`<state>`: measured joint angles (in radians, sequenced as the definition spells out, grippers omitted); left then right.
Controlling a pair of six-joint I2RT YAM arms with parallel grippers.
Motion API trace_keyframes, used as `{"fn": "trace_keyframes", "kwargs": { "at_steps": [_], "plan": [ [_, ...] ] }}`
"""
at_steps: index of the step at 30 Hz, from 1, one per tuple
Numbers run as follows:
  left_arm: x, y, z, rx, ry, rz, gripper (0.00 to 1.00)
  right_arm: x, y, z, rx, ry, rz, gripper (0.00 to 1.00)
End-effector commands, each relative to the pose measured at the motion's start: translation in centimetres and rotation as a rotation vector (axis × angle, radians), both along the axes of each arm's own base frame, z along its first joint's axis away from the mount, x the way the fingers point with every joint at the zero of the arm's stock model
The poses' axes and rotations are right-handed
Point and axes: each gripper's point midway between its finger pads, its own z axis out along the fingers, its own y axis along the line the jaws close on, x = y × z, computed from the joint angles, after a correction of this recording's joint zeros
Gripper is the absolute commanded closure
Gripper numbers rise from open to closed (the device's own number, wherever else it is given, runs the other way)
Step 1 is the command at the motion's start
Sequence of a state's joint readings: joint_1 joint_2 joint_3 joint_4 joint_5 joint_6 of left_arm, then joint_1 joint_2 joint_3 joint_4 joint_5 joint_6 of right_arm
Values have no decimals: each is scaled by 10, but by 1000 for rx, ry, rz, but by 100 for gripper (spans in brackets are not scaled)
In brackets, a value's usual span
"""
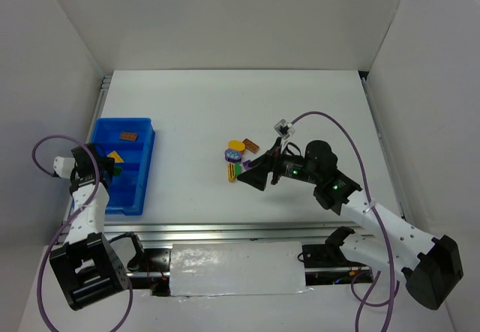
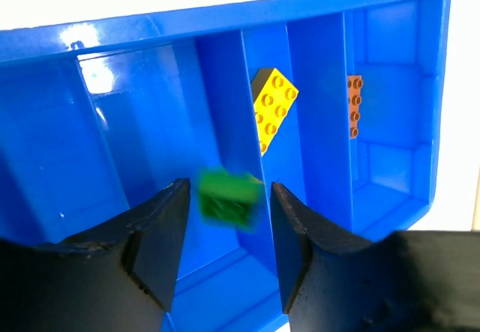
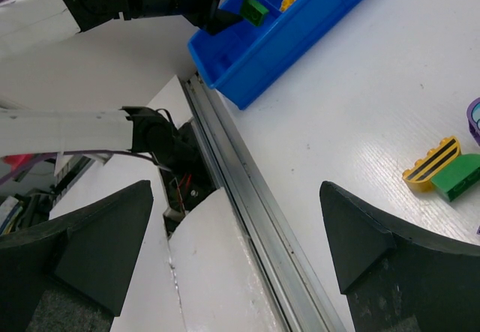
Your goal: Sort the legos into containers by color
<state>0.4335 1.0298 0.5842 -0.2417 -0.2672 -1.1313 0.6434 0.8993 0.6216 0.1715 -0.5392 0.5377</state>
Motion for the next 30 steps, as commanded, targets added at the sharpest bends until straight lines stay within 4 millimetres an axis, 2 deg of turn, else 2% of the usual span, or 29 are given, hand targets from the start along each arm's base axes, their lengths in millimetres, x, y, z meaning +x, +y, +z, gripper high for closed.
{"fn": "trace_keyframes", "kwargs": {
  "at_steps": [1, 4, 5, 7, 8, 10, 11, 12, 13, 14, 15, 16, 17, 20, 21, 22, 25, 27, 29, 30],
  "plan": [
    [3, 4, 8, 17, -37, 18, 40, 3, 1, 5, 13, -36, 7, 0],
    [2, 4, 11, 16, -43, 26, 31, 6, 1, 4, 7, -31, 0, 0],
    [2, 4, 14, 19, -50, 24, 23, 7, 1, 4, 5, -32, -3, 0],
    [2, 3, 22, 26, -65, 19, 19, 12, -1, 1, -5, -24, -27, 0],
    [5, 4, 31, 41, -76, 3, 15, 15, -1, 0, -7, -21, -42, 0],
    [10, -2, 47, 49, -103, -49, 14, 28, -4, -11, -37, 21, -96, 0],
    [16, -2, 64, 88, -118, -100, 11, 40, -7, -13, -50, 41, -158, 0],
    [23, -13, 72, 99, -124, -158, 9, 48, -8, -34, -104, 104, -193, 0],
    [28, -20, 79, 108, -122, -203, 5, 56, -9, -43, -137, 134, -230, 0],
    [36, -27, 101, 152, -131, -263, 4, 72, -14, -43, -162, 147, -309, 0],
    [43, -47, 100, 147, -95, -346, 2, 78, -16, -66, -234, 209, -337, 0],
    [51, -58, 121, 165, -121, -400, 1, 83, -19, -76, -276, 229, -358, 0],
    [56, -81, 123, 185, -101, -508, 1, 93, -24, -90, -342, 257, -412, 0],
    [57, -113, 149, 238, -130, -656, 0, 109, -35, -106, -437, 260, -488, 1],
    [57, -128, 154, 246, -150, -723, 0, 112, -43, -125, -510, 284, -520, 3],
    [55, -141, 161, 252, -172, -807, 0, 118, -43, -126, -543, 265, -527, 5],
    [50, -169, 167, 253, -185, -983, 0, 120, -48, -150, -642, 294, -523, 13],
    [39, -192, 159, 245, -153, -1136, 1, 124, -49, -161, -687, 306, -521, 15],
    [30, -198, 152, 261, -126, -1211, 1, 126, -43, -163, -700, 309, -494, 17],
    [25, -202, 155, 275, -143, -1243, 0, 125, -40, -173, -721, 327, -481, 19]
  ]
}}
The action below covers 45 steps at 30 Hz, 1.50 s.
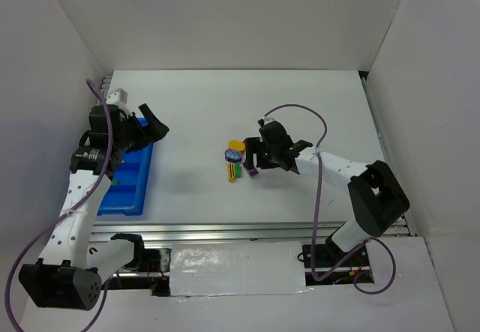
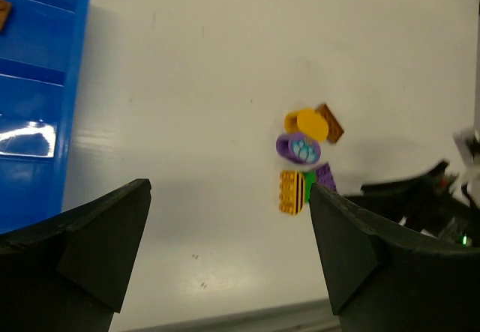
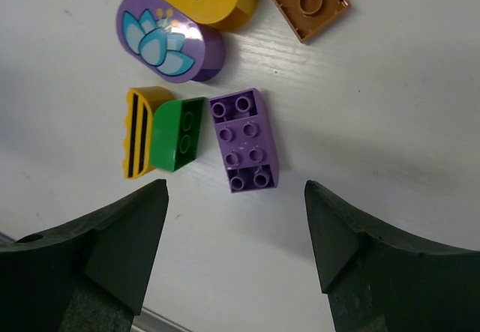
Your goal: Sort the legos into containers by color
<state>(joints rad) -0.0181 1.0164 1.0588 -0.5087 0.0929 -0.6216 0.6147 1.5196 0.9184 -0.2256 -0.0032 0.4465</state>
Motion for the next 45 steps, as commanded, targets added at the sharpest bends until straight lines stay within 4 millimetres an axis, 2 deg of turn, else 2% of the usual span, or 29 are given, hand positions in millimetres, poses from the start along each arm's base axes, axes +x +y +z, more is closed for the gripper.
{"fn": "trace_keyframes", "kwargs": {
  "at_steps": [1, 6, 7, 8, 9, 15, 22, 27, 31, 39, 41, 43, 44, 45],
  "plan": [
    [-25, -23, -4, 62, 4, -219, 0, 11, -1, -3, -76, -4, 7, 20],
    [-42, -18, -8, 124, -46, -241, 0, 18, 5, -21, -122, 46, 4, 28],
    [-46, -19, -18, 115, -38, -238, 0, 18, 8, -22, -126, 47, 10, 28],
    [-48, -19, -12, 115, -80, -235, 0, 19, 9, -24, -137, 48, 6, 28],
    [-50, -19, -15, 112, -82, -233, 1, 17, 8, -30, -158, 63, 2, 28],
    [-50, -17, -18, 123, -76, -227, 0, 19, 0, -43, -216, 87, -38, 35],
    [-50, -19, -19, 119, -73, -240, 0, 11, 12, -57, -229, 111, -8, 38],
    [-50, -20, -22, 115, -63, -248, 0, 11, 18, -59, -233, 114, -2, 38],
    [-49, -22, -22, 110, -63, -256, 0, 11, 23, -48, -200, 82, 0, 39],
    [-49, -23, -24, 108, -57, -262, 0, 13, 18, -51, -222, 80, -29, 60],
    [-49, -25, -26, 101, -52, -278, 1, 13, 12, -50, -233, 71, -53, 71],
    [-49, -30, -26, 86, -54, -305, 0, 14, 9, -42, -226, 46, -67, 79],
    [-50, -33, -26, 78, -57, -318, 1, 11, 4, -42, -230, 42, -79, 90],
    [-52, -40, -23, 54, -66, -359, 0, 13, 4, -26, -201, 6, -93, 98]
  ]
}}
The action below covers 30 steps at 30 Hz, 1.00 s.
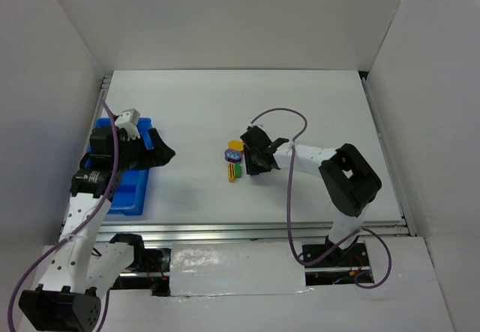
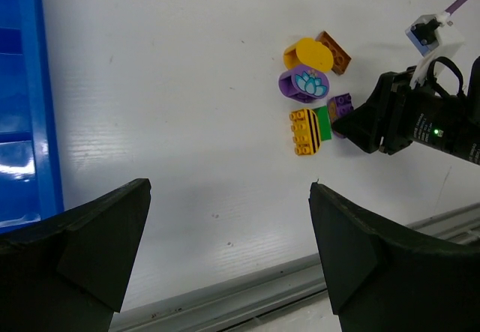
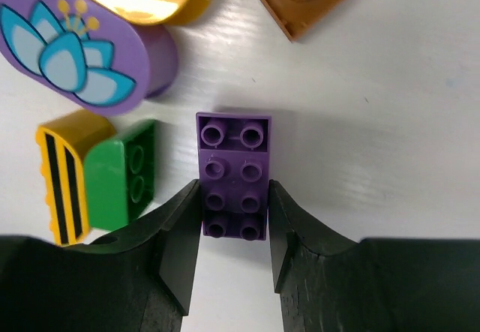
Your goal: Sort the legos into containers by color
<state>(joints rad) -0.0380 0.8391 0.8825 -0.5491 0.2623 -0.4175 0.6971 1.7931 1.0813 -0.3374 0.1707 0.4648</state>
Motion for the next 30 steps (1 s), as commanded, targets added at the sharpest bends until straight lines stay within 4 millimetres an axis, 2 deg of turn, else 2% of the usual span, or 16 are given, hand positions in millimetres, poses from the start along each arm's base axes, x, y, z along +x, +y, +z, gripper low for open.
{"fn": "trace_keyframes", "kwargs": {
  "at_steps": [1, 2, 3, 5, 6, 7, 8, 9, 10, 12, 13, 15, 18, 23, 27, 30],
  "plan": [
    [0, -20, 13, -51, -59, -121, 0, 4, -5, 39, 44, -115, -50, 100],
    [-3, -25, 15, -71, -65, -151, 0, -2, -6, 43, 57, -122, -36, 100],
    [-4, -32, 22, -93, -92, -186, 0, -1, -1, 69, 114, -179, -26, 100],
    [-16, -55, 33, -188, -120, -319, 0, -10, 8, 86, 168, -207, 30, 100],
    [-20, -63, 37, -227, -125, -375, 0, -20, 29, 111, 291, -220, 128, 100],
    [-36, -80, 44, -309, -122, -501, 1, -28, 41, 123, 353, -224, 193, 100],
    [-39, -88, 56, -367, -145, -551, 0, -45, 54, 141, 427, -235, 290, 100],
    [-45, -94, 61, -413, -143, -603, 0, -67, 79, 164, 570, -225, 440, 100],
    [-59, -102, 66, -501, -102, -673, 0, -81, 87, 174, 638, -220, 511, 100],
    [-66, -108, 82, -525, -170, -749, 1, -106, 107, 214, 795, -273, 658, 100],
    [-69, -110, 87, -540, -175, -765, 0, -127, 113, 225, 874, -232, 753, 100],
    [-77, -113, 97, -542, -203, -806, 0, -145, 122, 249, 979, -220, 853, 100],
    [-87, -116, 103, -540, -223, -852, 0, -150, 131, 264, 1051, -210, 912, 100],
    [-87, -114, 95, -499, -209, -824, 2, -165, 133, 287, 1165, -201, 1002, 100],
    [-89, -116, 90, -522, -185, -833, 4, -175, 134, 295, 1190, -191, 1034, 100],
    [-91, -117, 93, -521, -205, -854, 8, -173, 139, 300, 1187, -194, 1031, 100]
  ]
}}
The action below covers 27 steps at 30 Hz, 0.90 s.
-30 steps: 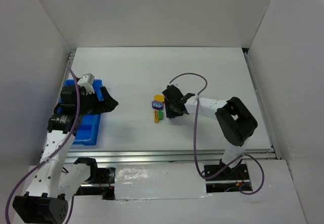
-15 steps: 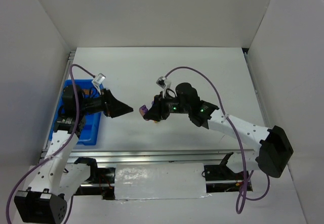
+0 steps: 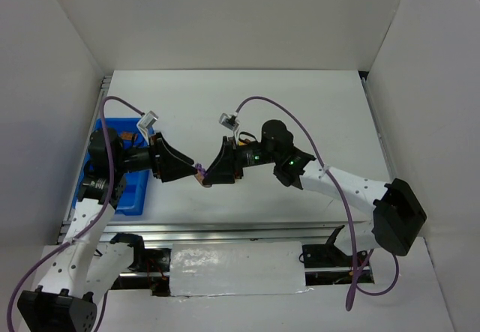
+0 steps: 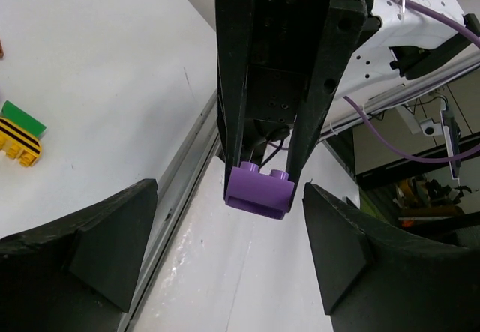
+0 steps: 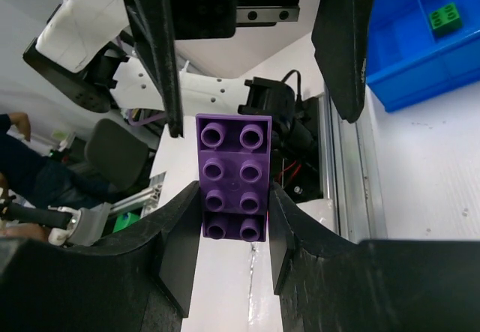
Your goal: Sort the legos into containers by color
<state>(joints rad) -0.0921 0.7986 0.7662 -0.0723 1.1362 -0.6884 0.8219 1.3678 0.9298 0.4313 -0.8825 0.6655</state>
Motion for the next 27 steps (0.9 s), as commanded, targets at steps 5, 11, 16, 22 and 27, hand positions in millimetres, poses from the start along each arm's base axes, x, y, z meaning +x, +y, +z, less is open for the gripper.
{"fn": "trace_keyframes", "kwargs": {
  "at_steps": [5, 11, 16, 22, 27],
  "plan": [
    [-15, -4, 19, -21, -90, -67, 15, 3, 17, 25, 55, -48, 15, 100],
    [-22, -5, 23, -24, -105, -90, 56, 16, 26, 29, 54, -59, -22, 100],
    [-16, -4, 21, -6, -92, -63, 98, 19, 29, 28, 51, -58, -23, 100],
    [10, 4, 18, 71, -90, 90, 100, 19, 21, 22, 55, -65, -50, 0],
    [52, 40, -16, 269, 78, 417, 100, 57, -16, -10, -18, -38, -241, 0]
  ]
}}
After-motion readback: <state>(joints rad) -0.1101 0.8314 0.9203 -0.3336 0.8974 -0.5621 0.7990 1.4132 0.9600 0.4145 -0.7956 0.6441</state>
